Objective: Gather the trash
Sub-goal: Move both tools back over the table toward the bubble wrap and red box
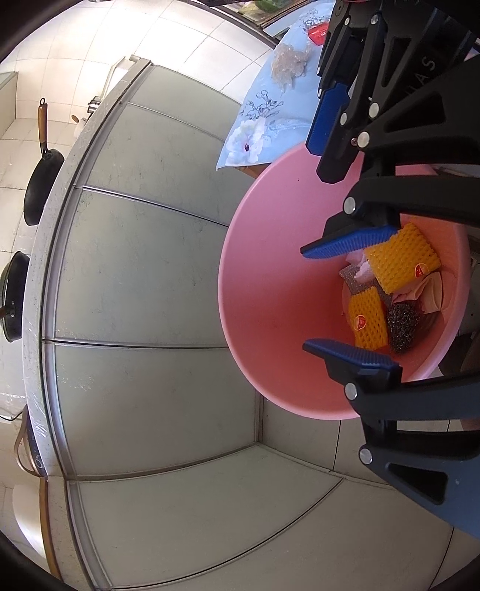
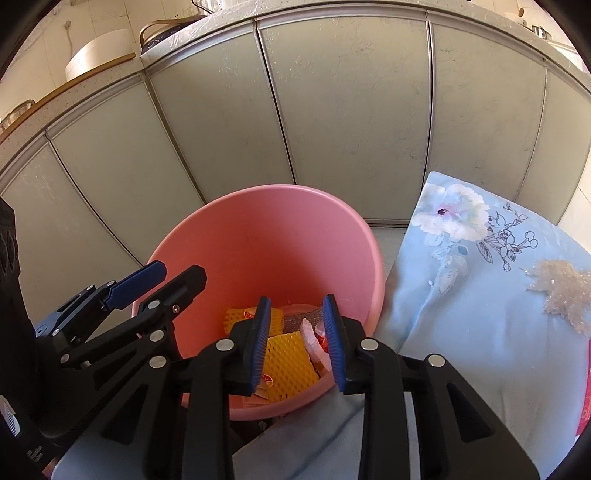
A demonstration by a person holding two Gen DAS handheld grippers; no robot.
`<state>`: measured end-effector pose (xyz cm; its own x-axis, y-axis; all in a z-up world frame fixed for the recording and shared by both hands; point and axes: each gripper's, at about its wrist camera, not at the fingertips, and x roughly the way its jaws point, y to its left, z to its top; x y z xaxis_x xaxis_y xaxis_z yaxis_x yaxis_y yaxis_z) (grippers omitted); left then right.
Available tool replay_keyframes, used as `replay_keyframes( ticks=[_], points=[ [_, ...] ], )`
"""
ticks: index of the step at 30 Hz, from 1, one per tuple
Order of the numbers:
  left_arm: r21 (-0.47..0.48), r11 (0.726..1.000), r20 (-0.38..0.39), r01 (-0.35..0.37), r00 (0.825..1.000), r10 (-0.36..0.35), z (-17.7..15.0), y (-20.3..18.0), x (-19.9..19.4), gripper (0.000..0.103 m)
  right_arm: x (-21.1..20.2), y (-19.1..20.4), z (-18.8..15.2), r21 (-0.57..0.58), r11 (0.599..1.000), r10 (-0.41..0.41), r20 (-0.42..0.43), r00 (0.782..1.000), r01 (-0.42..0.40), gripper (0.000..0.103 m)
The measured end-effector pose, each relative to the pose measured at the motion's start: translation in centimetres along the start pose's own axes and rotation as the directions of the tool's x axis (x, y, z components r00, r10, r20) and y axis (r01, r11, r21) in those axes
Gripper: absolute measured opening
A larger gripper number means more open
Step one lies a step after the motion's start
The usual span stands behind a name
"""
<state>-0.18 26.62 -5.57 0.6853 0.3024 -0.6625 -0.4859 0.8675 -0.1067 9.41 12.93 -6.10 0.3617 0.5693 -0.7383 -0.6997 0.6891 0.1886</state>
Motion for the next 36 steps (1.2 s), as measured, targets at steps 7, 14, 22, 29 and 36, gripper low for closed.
replay_keyframes(
  ticks=[7, 14, 22, 29, 36],
  points=[
    [0.030, 1.000, 0.022, 0.006, 1.000, -0.006, 0.2, -1.0, -1.6, 0.044, -2.2, -1.2, -0.5, 0.023, 1.000, 0.000, 0.026, 1.000, 0.000, 0.030],
    [0.066, 0.997, 0.035, 0.028, 0.999, -0.030, 0.4, -2.4, -3.5, 0.044, -4.6, -2.3, -1.5, 0.045, 0.999, -0.013, 0.053, 0.999, 0.010, 0.030],
    [0.142, 0.986, 0.042, 0.085, 0.995, -0.092, 0.6, -4.7, -5.5, 0.044, -6.9, -4.5, -3.1, 0.086, 0.996, -0.044, 0.063, 0.997, 0.038, 0.030],
    [0.185, 0.972, 0.039, 0.142, 0.988, -0.152, 0.5, -7.3, -6.7, 0.044, -8.9, -7.4, -5.2, 0.143, 0.987, -0.089, 0.066, 0.994, 0.079, 0.030],
    [0.204, 0.950, -0.013, 0.237, 0.971, -0.239, -0.7, -10.3, -6.3, 0.034, -11.9, -11.4, -7.6, 0.201, 0.968, -0.166, 0.078, 0.983, 0.148, 0.030]
  ],
)
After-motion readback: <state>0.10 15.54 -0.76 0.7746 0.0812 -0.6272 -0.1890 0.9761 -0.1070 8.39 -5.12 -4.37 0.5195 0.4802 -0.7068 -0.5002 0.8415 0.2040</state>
